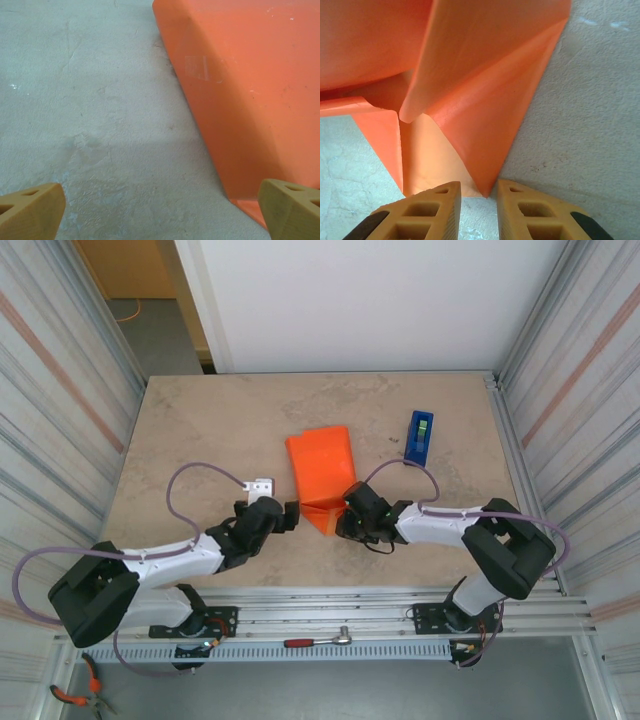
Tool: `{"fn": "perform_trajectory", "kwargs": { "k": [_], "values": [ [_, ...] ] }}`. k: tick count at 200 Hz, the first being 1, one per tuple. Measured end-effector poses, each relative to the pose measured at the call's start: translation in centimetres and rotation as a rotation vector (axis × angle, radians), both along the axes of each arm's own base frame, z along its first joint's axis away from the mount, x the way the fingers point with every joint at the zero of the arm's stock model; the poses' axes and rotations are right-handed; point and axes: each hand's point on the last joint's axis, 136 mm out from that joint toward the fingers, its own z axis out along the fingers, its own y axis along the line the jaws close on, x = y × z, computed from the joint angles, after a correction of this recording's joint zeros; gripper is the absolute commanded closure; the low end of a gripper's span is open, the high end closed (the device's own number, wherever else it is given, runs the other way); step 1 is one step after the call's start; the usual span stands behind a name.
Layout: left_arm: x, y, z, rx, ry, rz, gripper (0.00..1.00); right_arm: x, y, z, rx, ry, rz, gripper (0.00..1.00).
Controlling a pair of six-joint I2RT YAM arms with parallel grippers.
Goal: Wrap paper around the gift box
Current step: Fifth fold the wrapping paper around the gift box.
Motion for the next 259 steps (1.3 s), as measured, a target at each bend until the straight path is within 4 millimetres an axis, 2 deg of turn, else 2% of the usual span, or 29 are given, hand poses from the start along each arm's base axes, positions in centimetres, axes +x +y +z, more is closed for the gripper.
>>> {"fn": "perform_trajectory", "kwargs": {
  "k": [46, 111, 159, 185, 218, 242, 259],
  "values": [
    [-0.1, 0.1, -0.1, 0.0, 0.003, 0.001, 0.01, 0.1, -0.4, -0.4, -0.031, 0.018, -0.026, 1.0],
    [-0.4, 0.2, -0.3, 0.005, 0.016, -0.006, 0.01, 0.1, -0.4, -0.2, -0.037, 0.016, -0.028, 1.0],
    [-1.0, -0.1, -0.5, -0.004, 0.047, -0.041, 0.03, 0.4, -0.1, 1.7, 0.0, -0.021, -0.03, 1.0],
    [-1.7, -0.9, -1.1, -0.01, 0.09, -0.1, 0.16, 0.4, 0.0, 2.0, 0.007, -0.026, -0.031, 1.0],
    [-2.9, -2.9, -1.5, -0.054, 0.135, -0.226, 0.48, 0.6, -0.1, 2.1, 0.015, -0.023, -0.035, 1.0],
    [-4.3, -3.9, -2.5, -0.085, 0.176, -0.317, 0.69, 1.0, -0.2, 2.7, 0.031, -0.032, -0.045, 1.0],
    [-5.1, -4.5, -3.0, -0.109, 0.201, -0.358, 0.74, 1.3, -0.3, 3.2, 0.044, -0.04, -0.052, 1.0]
  ]
}}
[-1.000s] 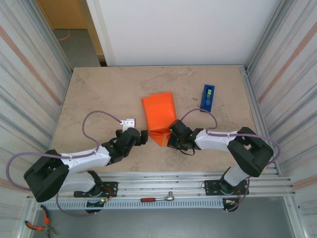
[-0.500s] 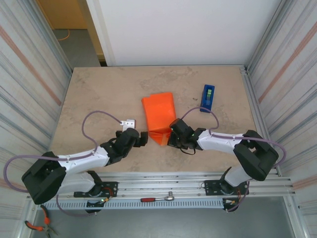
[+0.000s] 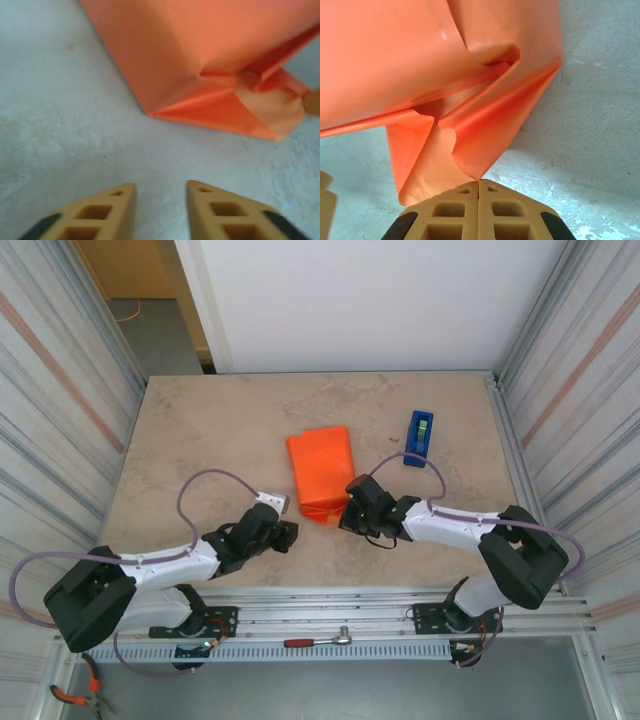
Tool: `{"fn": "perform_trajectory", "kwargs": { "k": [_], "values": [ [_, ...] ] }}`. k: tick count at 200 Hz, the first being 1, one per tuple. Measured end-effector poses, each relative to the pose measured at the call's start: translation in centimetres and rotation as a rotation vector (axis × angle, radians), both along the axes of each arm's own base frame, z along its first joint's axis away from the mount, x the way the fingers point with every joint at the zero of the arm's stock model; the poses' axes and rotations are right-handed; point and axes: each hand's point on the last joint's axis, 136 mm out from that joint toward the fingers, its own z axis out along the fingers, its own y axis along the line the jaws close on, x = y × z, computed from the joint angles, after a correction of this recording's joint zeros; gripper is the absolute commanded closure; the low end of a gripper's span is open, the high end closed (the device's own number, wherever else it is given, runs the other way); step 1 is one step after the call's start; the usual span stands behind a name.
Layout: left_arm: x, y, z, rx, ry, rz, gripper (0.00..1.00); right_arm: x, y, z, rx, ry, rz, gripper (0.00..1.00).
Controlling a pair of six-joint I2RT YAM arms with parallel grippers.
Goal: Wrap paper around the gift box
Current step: Fifth fold the wrapping paper around the gift box.
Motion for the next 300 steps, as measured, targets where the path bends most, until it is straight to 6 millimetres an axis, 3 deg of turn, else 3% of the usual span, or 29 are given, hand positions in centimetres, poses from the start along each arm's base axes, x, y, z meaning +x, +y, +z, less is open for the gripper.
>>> {"fn": "perform_trajectory", "kwargs": {
  "k": [48, 112, 178, 242, 268, 300],
  "values": [
    [-1.9, -3.0, 0.0, -0.051, 0.008, -0.123, 0.8, 0.4, 0.4, 0.8, 0.028, -0.004, 0.0, 1.0],
    [-4.3, -6.8, -2.2, -0.044, 0.063, -0.273, 0.86, 0.4, 0.6, 0.9, 0.037, -0.001, 0.007, 1.0],
    [-2.6, -10.5, -1.9, -0.078, 0.036, -0.301, 0.87, 0.4, 0.6, 0.9, 0.044, 0.006, 0.008, 1.0],
    [-0.6, -11.3, -3.4, -0.034, 0.002, -0.248, 0.91, 0.3, 0.7, 1.0, 0.052, 0.013, 0.014, 1.0],
    [0.7, -10.9, -3.1, -0.012, -0.04, -0.192, 0.92, 0.3, 0.6, 1.3, 0.075, 0.025, 0.005, 0.72],
    [2.4, -10.3, -2.4, 0.001, -0.085, -0.134, 0.92, 1.2, -0.3, 4.2, 0.137, -0.034, -0.034, 0.66]
  ]
}}
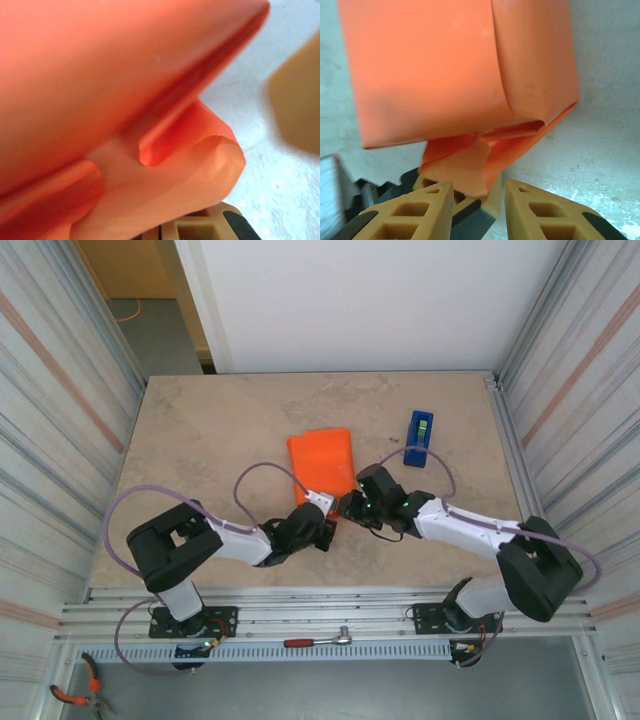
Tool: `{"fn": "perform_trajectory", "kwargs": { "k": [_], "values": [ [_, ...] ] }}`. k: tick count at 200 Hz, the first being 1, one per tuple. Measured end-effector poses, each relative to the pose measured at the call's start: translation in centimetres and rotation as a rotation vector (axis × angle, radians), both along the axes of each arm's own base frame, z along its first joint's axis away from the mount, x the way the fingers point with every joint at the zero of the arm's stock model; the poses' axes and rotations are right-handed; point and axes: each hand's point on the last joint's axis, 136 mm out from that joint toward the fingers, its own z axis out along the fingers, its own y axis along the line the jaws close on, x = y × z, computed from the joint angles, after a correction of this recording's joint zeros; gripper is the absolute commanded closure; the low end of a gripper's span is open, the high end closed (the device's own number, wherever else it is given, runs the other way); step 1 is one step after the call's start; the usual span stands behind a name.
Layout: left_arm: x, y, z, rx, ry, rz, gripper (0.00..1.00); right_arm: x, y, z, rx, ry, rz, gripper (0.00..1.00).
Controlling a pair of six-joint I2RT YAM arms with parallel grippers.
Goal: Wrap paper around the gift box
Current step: Fifth fold the wrapping paper around the gift box.
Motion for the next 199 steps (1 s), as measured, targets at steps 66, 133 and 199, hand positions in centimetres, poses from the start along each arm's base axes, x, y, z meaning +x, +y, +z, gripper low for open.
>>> {"fn": "perform_trajectory", "kwargs": {
  "k": [66, 133, 199],
  "values": [
    [1.5, 0.6, 1.7, -0.005, -0.042, 0.043, 0.91, -1.1, -3.8, -3.6, -0.023, 0.031, -0.053, 1.0],
    [1.9, 0.8, 1.7, 0.008, -0.042, 0.047, 0.91, -1.7, -0.3, -6.4, 0.008, 0.018, 0.048, 1.0],
    [1.7, 1.0, 2.6, 0.006, -0.038, 0.037, 0.87, 0.7, 2.7, -6.9, 0.046, -0.022, 0.065, 1.0]
  ]
}}
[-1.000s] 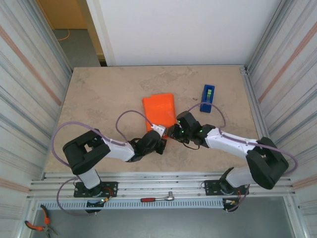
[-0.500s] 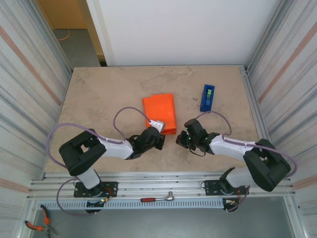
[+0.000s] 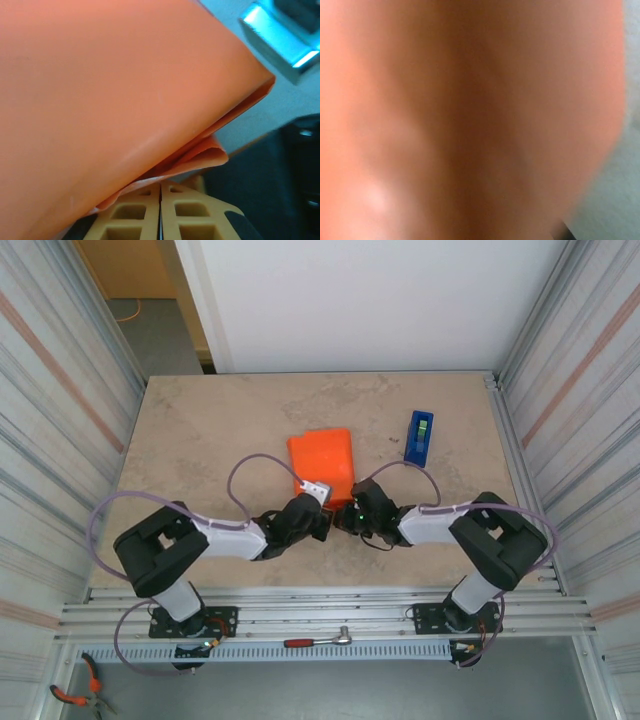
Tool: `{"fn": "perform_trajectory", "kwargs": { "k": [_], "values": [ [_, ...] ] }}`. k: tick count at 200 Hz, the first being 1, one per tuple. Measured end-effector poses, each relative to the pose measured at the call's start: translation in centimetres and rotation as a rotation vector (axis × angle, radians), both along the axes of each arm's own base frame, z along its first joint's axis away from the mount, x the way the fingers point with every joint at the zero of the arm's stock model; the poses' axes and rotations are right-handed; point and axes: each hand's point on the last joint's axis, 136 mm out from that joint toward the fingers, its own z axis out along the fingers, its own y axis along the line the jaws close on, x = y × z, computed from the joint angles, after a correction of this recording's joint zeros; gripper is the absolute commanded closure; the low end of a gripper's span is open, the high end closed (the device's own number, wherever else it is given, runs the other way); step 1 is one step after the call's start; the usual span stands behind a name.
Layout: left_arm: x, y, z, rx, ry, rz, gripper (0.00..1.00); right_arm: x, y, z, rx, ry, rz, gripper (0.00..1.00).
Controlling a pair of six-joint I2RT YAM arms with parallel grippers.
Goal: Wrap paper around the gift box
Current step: Fifth fold the wrapping paper around the gift box.
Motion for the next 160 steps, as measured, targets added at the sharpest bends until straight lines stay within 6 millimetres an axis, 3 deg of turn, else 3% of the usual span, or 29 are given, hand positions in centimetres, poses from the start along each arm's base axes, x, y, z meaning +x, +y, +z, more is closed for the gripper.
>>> {"fn": "perform_trajectory", "kwargs": {
  "k": [45, 79, 100, 160],
  "values": [
    [0.3, 1.1, 5.0, -0.05, -0.035, -0.02, 0.72, 2.0, 0.2, 1.0, 0.032, -0.026, -0.029, 1.0],
    [1.7, 3.7, 8.8, -0.097, -0.064, 0.002, 0.32, 2.4, 0.0, 1.0, 0.043, -0.018, -0.031, 1.0],
    [2.2, 5.1, 9.8, -0.072, -0.074, 0.004, 0.17, 2.5, 0.0, 1.1, 0.047, -0.017, -0.029, 1.0],
    [3.0, 4.3, 12.4, 0.099, -0.164, -0.151, 0.06, 2.8, 0.2, 1.5, 0.064, -0.015, -0.025, 1.0]
  ]
}}
